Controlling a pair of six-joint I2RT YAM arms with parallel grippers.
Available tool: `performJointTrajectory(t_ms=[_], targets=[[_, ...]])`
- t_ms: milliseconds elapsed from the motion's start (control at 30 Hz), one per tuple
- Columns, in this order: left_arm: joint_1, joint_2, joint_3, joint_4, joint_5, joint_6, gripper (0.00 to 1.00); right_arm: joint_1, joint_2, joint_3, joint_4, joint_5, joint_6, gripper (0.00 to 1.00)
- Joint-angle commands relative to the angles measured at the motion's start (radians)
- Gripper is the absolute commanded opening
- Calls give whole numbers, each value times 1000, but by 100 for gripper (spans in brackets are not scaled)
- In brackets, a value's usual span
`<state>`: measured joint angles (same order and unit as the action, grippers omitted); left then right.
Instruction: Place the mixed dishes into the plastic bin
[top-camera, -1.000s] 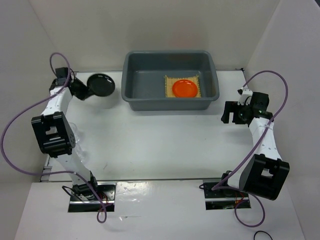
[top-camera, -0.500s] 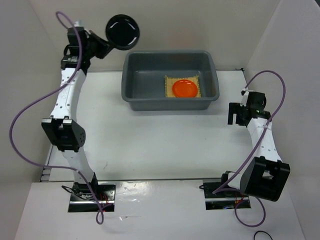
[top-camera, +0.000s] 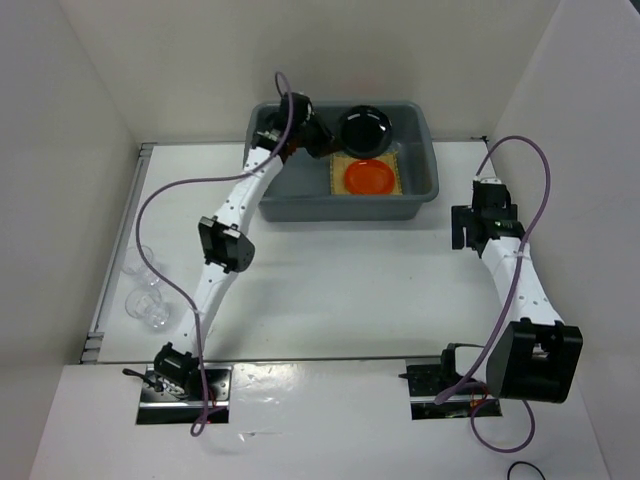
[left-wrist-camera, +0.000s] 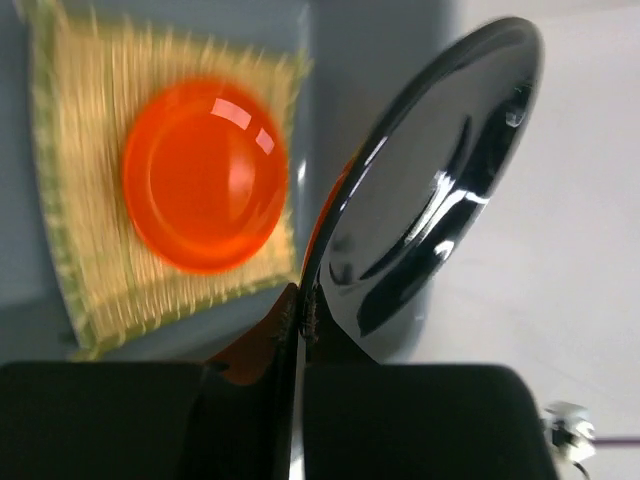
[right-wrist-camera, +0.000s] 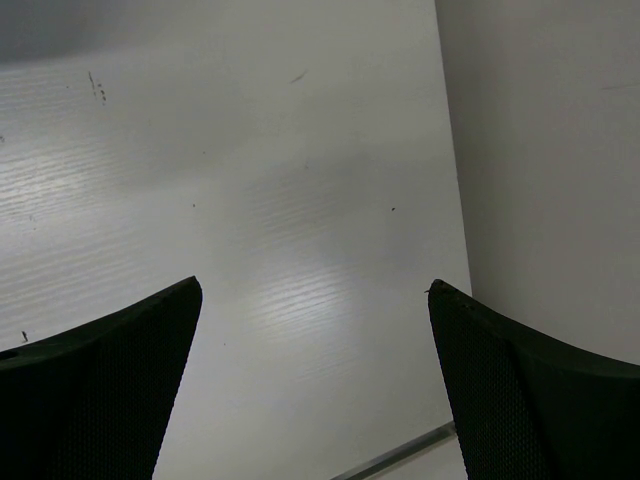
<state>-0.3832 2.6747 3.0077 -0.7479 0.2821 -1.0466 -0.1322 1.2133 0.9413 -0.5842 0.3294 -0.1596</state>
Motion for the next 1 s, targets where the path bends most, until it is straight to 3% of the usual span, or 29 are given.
performJointTrajectory(t_ms=[0, 300, 667, 767, 800, 833, 900, 967], targets=[[-17, 71, 85, -15, 45, -96, 0, 49, 8, -7, 55, 71, 26, 98], [-51, 266, 128, 59, 134, -217, 0, 190, 35, -7, 73, 161, 35, 98], [-51, 359, 128, 70, 195, -230, 0, 215, 54, -7, 73, 192, 45, 98], [-51, 359, 128, 67, 183, -204, 11, 215, 63, -7, 73, 192, 45, 98], [-51, 350, 128, 55, 174, -195, 32, 215, 63, -7, 73, 192, 45, 98], [-51, 340, 128, 55, 163, -185, 41, 215, 63, -7, 73, 192, 45, 98], [-51, 318, 128, 44, 163, -176, 48, 215, 72, -7, 73, 192, 45, 98], [-42, 286, 128, 35, 128, -139, 76, 215, 72, -7, 73, 192, 45, 98]])
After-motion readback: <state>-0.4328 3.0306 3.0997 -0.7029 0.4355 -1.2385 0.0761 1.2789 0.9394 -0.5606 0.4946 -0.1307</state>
